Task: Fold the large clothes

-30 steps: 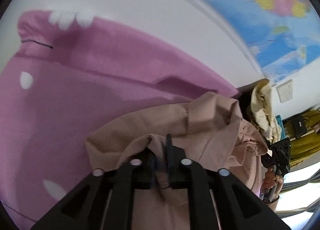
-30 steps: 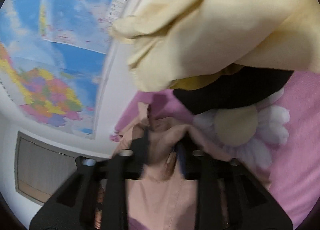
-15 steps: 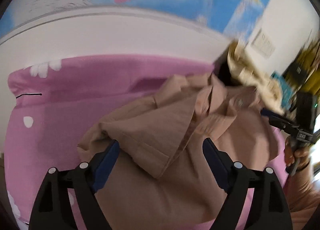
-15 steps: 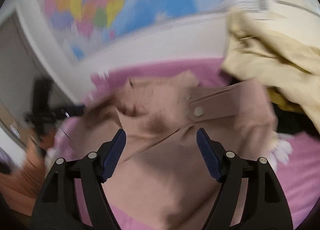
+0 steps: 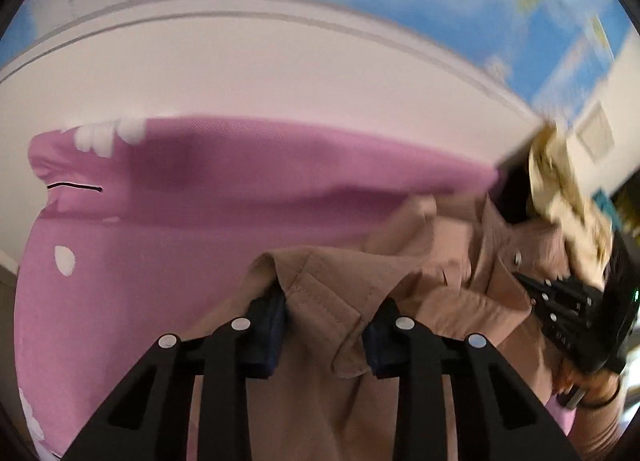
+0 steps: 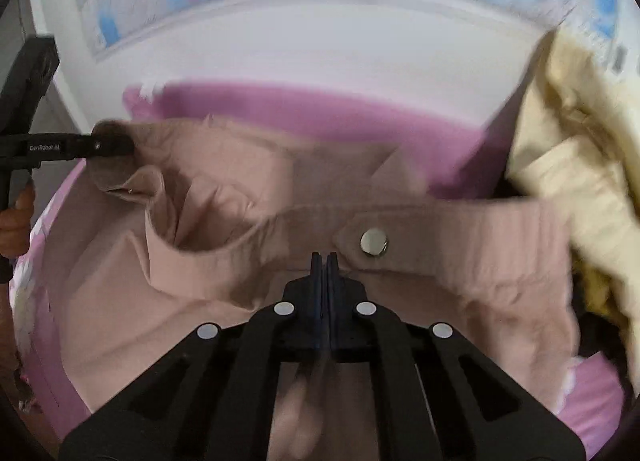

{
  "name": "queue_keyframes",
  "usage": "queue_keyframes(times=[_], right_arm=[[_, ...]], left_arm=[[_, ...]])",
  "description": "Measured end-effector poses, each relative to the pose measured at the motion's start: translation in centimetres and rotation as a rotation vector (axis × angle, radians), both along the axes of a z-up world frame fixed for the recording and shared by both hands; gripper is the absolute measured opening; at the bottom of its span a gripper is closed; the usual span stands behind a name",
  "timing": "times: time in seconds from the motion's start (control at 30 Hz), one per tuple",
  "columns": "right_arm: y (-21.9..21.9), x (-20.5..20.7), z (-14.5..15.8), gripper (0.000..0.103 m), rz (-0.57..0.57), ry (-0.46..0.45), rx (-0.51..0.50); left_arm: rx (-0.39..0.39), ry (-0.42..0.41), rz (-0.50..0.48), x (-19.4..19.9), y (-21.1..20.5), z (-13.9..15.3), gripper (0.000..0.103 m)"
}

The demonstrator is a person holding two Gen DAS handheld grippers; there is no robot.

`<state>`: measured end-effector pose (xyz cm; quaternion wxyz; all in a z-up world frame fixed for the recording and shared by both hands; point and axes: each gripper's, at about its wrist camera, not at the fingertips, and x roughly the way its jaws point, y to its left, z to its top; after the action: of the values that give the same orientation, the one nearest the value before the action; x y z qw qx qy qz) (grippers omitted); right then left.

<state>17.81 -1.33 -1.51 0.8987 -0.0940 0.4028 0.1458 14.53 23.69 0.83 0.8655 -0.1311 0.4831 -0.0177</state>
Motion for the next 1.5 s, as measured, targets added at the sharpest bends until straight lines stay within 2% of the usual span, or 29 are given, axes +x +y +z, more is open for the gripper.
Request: queue_keyframes(times=[0.1, 0.17, 0.23, 0.3, 0.33, 0.37, 0.43, 0.47, 0.5, 0.53, 0.57, 0.6, 0.67, 0.73, 0.77, 0.87, 0.93, 0.97, 1.0, 1.03, 1.07, 1.1, 1.13, 1.17, 1.23, 1.3, 1.33, 1.43, 1.5], right_arm=[[-1.8, 0.2, 1.5, 0.002, -0.071, -0.059, 0.033], [-3.6, 1.1, 1.2, 0.002, -0.128, -0.030, 0.079], [-5.0, 2.2, -0.4, 0.003, -0.164, 0.052, 0.097], [-5.5, 2.6, -1.0, 0.003, -0.176, 0.095, 0.131], [-6.2, 2.2, -0.8, 0.003, -0.188, 0.088, 0.163], [-6.8, 1.8, -0.2, 0.008, -0.191, 0.071, 0.184], [-8.4, -0.3, 1.8, 0.027, -0.171, 0.014, 0.243], [-9.1, -1.2, 2.5, 0.044, -0.153, -0.005, 0.269], [-10.0, -2.8, 3.4, 0.050, -0.137, -0.035, 0.286], [-10.5, -3.9, 3.9, 0.050, -0.135, -0.056, 0.282], [-11.6, -5.7, 4.4, 0.055, -0.130, -0.078, 0.276], [-12.7, -7.4, 4.6, 0.064, -0.127, -0.087, 0.279], [-14.2, -9.9, 4.1, 0.072, -0.135, -0.088, 0.293], [-15.8, -12.3, 3.2, 0.075, -0.142, -0.069, 0.308], [-16.7, -13.8, 2.5, 0.077, -0.138, -0.056, 0.323], [-15.5, -15.9, 0.1, 0.078, -0.109, -0.036, 0.322], [-14.5, -16.7, -1.3, 0.078, -0.088, -0.041, 0.274], [-14.1, -16.5, -1.7, 0.074, -0.092, -0.044, 0.251], [-14.0, -16.3, -2.3, 0.062, -0.091, -0.043, 0.235], [-14.1, -15.8, -2.8, 0.054, -0.095, -0.028, 0.244], [-14.4, -15.4, -3.0, 0.034, -0.101, -0.007, 0.294], [-15.2, -15.3, -2.8, 0.018, -0.095, 0.009, 0.371], [-16.0, -15.4, -2.3, 0.016, -0.098, 0.006, 0.427], [-16.6, -15.7, -1.7, 0.011, -0.100, -0.002, 0.459], [-18.2, -16.6, 0.1, 0.004, -0.093, -0.026, 0.532], [-19.8, -18.4, 2.5, 0.003, -0.083, -0.068, 0.585], [-20.5, -19.7, 3.9, 0.002, -0.086, -0.101, 0.585], [-22.1, -21.1, 4.6, 0.000, -0.119, -0.122, 0.580], [-23.3, -20.8, 2.9, 0.001, -0.217, -0.067, 0.495]], left_arm=[[-0.066, 0.010, 0.089, 0.7, 2.0, -0.5, 0.031], [-0.059, 0.061, 0.111, 1.2, 2.6, -1.8, 0.037], [-0.074, 0.091, 0.108, 1.5, 3.0, -2.8, 0.049], [-0.119, 0.084, 0.095, 1.1, 3.3, -3.1, 0.057], [-0.135, 0.064, 0.081, 0.6, 3.4, -2.7, 0.066], [-0.150, 0.046, 0.068, 0.0, 3.5, -2.2, 0.072], [-0.173, -0.059, 0.037, -2.3, 4.0, -0.2, 0.080], [-0.171, -0.104, 0.017, -3.4, 4.2, 0.6, 0.083], [-0.164, -0.143, -0.001, -4.6, 4.5, 1.4, 0.092], [-0.156, -0.176, -0.002, -6.2, 4.8, 2.0, 0.094], [-0.145, -0.196, -0.004, -7.3, 4.9, 2.3, 0.094], [-0.115, -0.204, -0.017, -8.3, 4.7, 2.4, 0.094], [-0.025, -0.181, -0.035, -10.6, 4.1, 1.6, 0.095], [0.020, -0.153, -0.049, -12.2, 3.5, 0.2, 0.095], [0.022, -0.140, -0.056, -12.8, 3.4, -0.4, 0.095], [-0.060, -0.138, -0.085, -14.8, 3.7, -2.0, 0.096], [-0.058, -0.133, -0.106, -15.2, 3.2, -2.8, 0.096], [-0.062, -0.119, -0.112, -14.9, 2.6, -3.3, 0.096], [-0.077, -0.098, -0.124, -14.5, 2.2, -3.9, 0.095], [-0.093, -0.080, -0.135, -14.0, 1.5, -4.4, 0.087], [-0.097, -0.069, -0.139, -13.8, 1.1, -4.8, 0.079], [-0.068, -0.078, -0.126, -13.8, 0.8, -4.9, 0.067], [-0.049, -0.069, -0.123, -13.8, 0.4, -4.8, 0.041], [-0.069, -0.054, -0.117, -13.7, 0.5, -4.8, 0.030], [-0.183, -0.018, -0.090, -13.8, 1.4, -4.3, 0.011], [-0.304, -0.003, -0.060, -14.8, 2.9, -3.3, 0.008], [-0.322, 0.002, -0.057, -15.3, 3.1, -3.0, 0.007], [-0.333, 0.013, -0.049, -17.7, 3.6, -1.9, 0.006], [-0.303, 0.048, -0.054, -18.1, 3.1, -2.7, 0.009]])
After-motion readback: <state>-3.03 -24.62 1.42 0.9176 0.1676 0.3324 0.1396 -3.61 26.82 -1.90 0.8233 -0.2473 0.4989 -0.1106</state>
